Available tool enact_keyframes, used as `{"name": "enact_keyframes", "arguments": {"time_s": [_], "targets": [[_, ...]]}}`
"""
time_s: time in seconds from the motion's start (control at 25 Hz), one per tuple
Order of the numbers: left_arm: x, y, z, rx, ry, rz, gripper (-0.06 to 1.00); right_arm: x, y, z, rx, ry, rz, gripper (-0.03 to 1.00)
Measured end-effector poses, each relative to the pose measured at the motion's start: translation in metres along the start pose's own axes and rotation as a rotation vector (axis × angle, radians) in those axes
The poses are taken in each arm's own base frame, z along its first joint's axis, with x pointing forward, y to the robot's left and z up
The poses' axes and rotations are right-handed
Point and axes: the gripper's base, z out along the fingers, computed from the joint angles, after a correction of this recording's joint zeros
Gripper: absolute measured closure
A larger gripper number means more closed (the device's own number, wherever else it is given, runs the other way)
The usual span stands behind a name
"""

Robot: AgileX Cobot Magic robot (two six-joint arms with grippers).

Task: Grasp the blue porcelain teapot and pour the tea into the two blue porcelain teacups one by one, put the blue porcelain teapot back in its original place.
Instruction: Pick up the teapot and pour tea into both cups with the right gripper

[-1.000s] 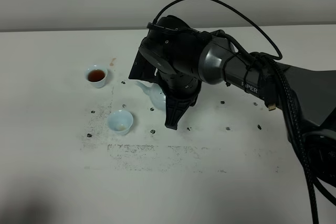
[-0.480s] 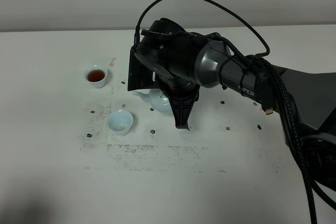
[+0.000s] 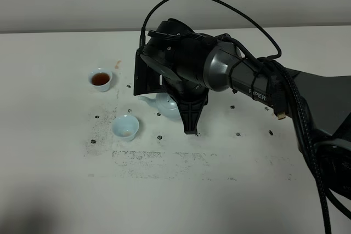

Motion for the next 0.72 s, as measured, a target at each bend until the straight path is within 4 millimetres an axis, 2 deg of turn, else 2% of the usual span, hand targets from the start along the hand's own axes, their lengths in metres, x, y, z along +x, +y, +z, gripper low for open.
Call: {"name": "enact_keyframes", "arguments": {"time_s": [0.4,0.72], "targets": [[0.0,0.0,0.0,0.0,0.0,0.0,0.26,-0.001,0.001,0.0,-0.018,-0.012,0.006,0.91],[0.0,0.0,0.0,0.0,0.0,0.0,0.26,-0.003,-0.008,-0.011,0.026,-0.035,-0.003,0.91]]}}
